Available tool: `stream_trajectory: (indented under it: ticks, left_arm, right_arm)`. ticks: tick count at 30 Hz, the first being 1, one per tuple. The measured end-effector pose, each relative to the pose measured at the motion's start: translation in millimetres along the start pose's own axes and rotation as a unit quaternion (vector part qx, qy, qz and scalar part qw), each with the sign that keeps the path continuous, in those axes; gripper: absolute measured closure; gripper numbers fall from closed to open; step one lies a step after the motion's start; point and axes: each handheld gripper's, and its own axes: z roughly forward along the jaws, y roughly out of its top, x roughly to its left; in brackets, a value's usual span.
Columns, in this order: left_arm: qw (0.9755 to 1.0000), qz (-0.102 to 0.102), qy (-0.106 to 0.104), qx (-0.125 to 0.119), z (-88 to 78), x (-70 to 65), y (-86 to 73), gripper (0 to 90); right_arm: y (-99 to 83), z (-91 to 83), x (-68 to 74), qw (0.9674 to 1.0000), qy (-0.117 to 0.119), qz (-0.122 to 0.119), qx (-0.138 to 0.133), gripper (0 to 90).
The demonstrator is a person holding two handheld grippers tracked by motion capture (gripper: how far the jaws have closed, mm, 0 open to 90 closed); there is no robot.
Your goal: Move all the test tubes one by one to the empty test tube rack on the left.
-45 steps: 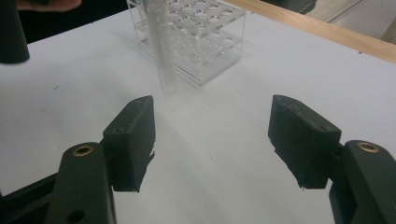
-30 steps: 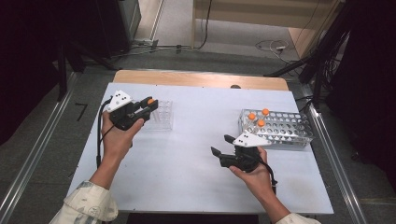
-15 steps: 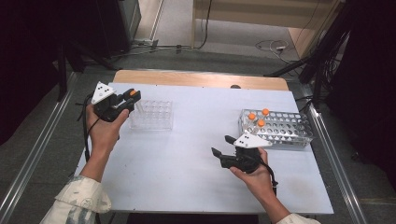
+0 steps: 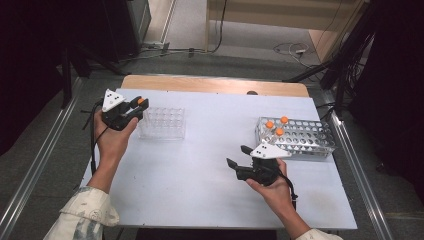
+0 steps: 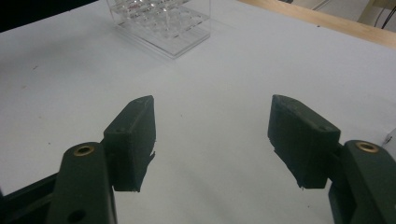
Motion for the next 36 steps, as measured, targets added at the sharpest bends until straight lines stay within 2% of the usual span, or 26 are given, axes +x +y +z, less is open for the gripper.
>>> stream_trajectory:
  ticks: [7,21,30,34,36]
  left_arm:
    - [0.9996,0.007,0.007,0.025,5.3,1.3,-13.3,70.4]
    - [0.9998,0.006,0.005,0.019,4.4,0.1,-13.9,61.2]
    - [0.9999,-0.011,-0.008,0.006,-2.2,-5.8,-8.4,45.7]
    - [0.9994,-0.026,-0.025,0.0,-6.2,-9.6,-5.7,36.4]
    - [0.9995,-0.019,-0.026,0.0,-7.8,-13.4,-5.2,31.5]
  right_arm:
    - [-0.3,-0.3,-0.6,1.0,-0.001,0.001,0.0,30.9]
    - [-1.3,1.1,-0.7,1.0,0.0,0.001,0.003,30.9]
    - [-0.9,-1.4,-2.2,1.0,-0.002,0.004,-0.002,30.9]
    - [-0.9,-2.9,-2.7,1.0,-0.004,0.005,-0.002,30.9]
    - [-0.9,-3.6,-3.2,1.0,-0.004,0.006,-0.003,30.8]
